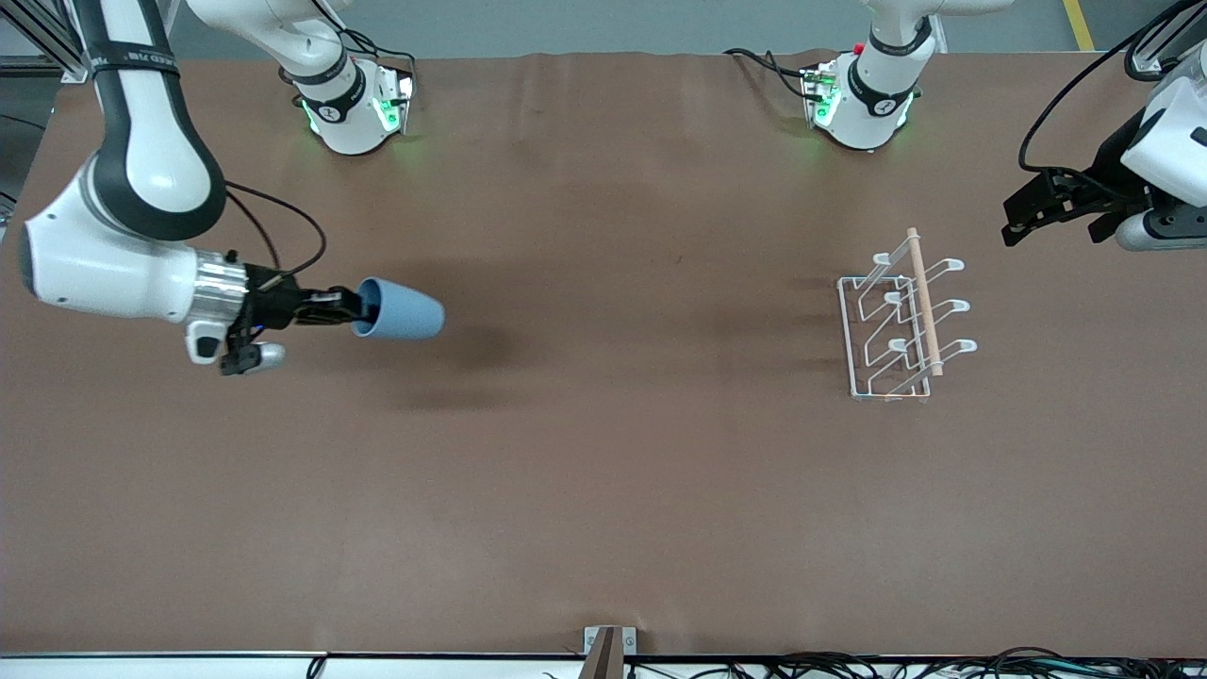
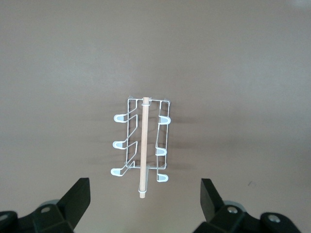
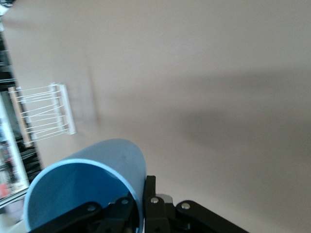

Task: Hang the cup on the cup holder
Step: 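Lift the blue cup with the right gripper and tilt it sideways, then hold the cup out with the right gripper while the left gripper approaches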

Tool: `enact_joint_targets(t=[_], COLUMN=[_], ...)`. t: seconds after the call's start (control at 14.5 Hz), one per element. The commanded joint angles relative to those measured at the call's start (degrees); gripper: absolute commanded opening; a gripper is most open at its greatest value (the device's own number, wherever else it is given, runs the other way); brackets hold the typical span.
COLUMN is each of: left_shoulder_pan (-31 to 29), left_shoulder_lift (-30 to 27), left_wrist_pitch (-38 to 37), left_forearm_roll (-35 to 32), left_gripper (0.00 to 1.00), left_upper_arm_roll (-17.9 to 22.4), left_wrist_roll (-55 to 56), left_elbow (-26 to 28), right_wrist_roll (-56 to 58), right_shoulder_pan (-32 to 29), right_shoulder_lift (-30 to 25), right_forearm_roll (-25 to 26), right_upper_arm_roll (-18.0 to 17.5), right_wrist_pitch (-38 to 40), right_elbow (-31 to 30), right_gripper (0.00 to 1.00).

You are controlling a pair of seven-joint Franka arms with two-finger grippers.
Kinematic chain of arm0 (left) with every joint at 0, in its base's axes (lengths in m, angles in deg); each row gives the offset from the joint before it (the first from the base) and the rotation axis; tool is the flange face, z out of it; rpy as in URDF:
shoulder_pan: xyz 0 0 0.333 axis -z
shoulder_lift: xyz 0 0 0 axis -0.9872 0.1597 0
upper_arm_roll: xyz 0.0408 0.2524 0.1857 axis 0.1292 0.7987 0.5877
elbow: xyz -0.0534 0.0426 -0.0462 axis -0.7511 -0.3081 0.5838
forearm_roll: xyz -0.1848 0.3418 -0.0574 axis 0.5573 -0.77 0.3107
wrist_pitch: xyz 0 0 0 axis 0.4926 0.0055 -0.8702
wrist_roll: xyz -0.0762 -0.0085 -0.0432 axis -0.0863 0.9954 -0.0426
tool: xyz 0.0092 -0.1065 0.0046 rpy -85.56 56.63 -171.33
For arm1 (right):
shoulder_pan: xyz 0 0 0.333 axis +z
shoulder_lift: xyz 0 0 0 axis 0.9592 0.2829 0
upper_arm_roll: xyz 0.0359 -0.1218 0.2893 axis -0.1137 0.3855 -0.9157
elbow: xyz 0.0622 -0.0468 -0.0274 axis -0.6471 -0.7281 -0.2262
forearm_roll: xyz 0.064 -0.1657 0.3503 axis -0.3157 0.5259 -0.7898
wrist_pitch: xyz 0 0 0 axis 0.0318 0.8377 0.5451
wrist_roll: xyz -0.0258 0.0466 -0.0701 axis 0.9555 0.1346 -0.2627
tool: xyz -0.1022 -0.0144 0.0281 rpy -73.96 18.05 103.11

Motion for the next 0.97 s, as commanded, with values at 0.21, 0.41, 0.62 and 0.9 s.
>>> enact_joint_targets(t=[0.21, 0.41, 0.62, 0.9], left_shoulder_pan=[0.5, 0.7, 1.6, 3.6], left_shoulder_lift=[-0.2, -0.1, -0.1, 1.2], left_wrist_pitch=[0.2, -0.1, -0.2, -4.4], left_forearm_roll=[0.7, 2.6, 6.0, 19.5], left_gripper=[1.00, 1.00, 1.00, 1.00], left_upper_arm_roll=[0.0, -0.2, -1.4, -3.4], left_wrist_roll=[-7.4, -21.1, -34.9, -41.6], left_elbow=[-0.4, -0.2, -0.1, 0.1], right_wrist_roll=[0.0, 0.1, 0.4, 0.3], right_shoulder_pan=[9.9, 14.8, 17.3, 18.3], right_shoulder_lift=[-1.0, 1.6, 5.2, 7.6], right_forearm_roll=[-19.6, -30.6, -41.0, -46.0], right_upper_arm_roll=[0.4, 0.4, 0.4, 0.4], right_wrist_pitch=[0.2, 0.4, 5.2, 8.9], right_elbow=[-4.8, -4.8, -4.8, -4.8], right_gripper=[0.00, 0.00, 0.00, 0.00])
